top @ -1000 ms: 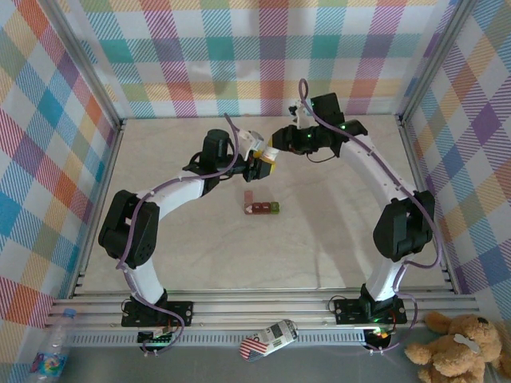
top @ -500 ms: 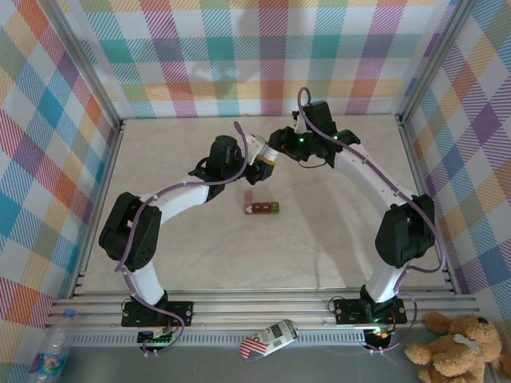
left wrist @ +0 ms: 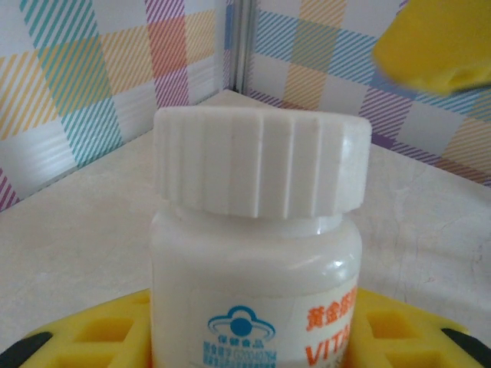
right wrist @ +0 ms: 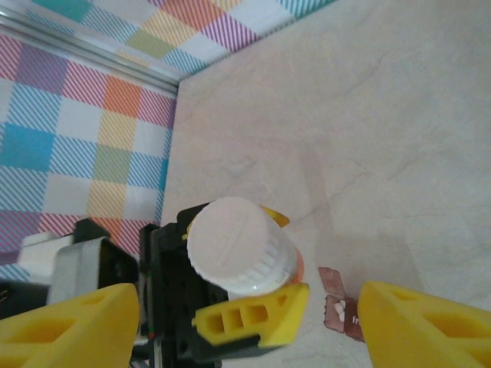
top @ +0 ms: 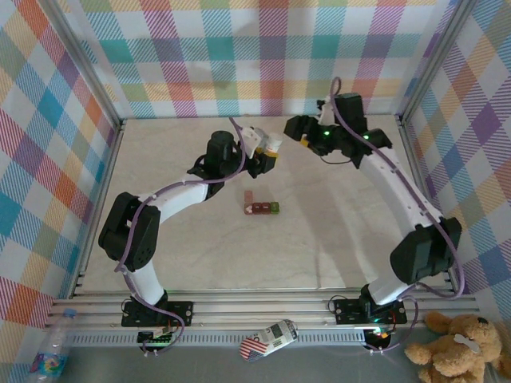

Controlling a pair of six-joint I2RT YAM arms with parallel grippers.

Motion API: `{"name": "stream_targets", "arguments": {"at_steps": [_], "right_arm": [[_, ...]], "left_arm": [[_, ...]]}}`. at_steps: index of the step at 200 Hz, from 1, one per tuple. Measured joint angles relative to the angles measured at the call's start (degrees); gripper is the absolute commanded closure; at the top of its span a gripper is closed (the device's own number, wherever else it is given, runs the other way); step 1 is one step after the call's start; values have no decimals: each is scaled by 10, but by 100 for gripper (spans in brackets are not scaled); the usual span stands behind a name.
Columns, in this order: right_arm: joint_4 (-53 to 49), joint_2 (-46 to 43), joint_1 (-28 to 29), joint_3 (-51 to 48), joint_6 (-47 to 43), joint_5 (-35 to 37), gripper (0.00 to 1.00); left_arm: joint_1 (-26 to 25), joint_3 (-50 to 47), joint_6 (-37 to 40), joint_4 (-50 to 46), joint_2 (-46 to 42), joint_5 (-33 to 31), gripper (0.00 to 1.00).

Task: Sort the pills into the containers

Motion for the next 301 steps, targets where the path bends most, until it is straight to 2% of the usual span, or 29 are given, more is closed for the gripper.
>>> {"name": "stream_targets", "arguments": {"at_steps": [35, 72, 118, 160, 229, 244, 267, 301], "right_arm": [[-19, -3, -31, 17, -67, -43, 19], [-83, 70, -26, 105, -166, -100, 19], [-151, 111, -5, 168, -242, -104, 20], [-175, 117, 8, 175, -264, -106, 22], [-183, 143, 19, 180, -274, -107, 31], [-183, 143, 19, 181, -274, -108, 31], [-184, 143, 19, 182, -274, -111, 25], [-184, 143, 19, 182, -274, -110, 26]], "left_arm": [[14, 1, -2, -1, -1, 51, 100], [17, 17, -7, -20, -1, 110, 100], [17, 33, -15, -31, -1, 154, 100], [17, 37, -17, -35, -1, 170, 100], [17, 37, -17, -44, -1, 174, 100], [17, 37, -17, -45, -1, 174, 100], [17, 37, -17, -45, -1, 175, 100], [17, 37, -17, -45, -1, 180, 100]]}}
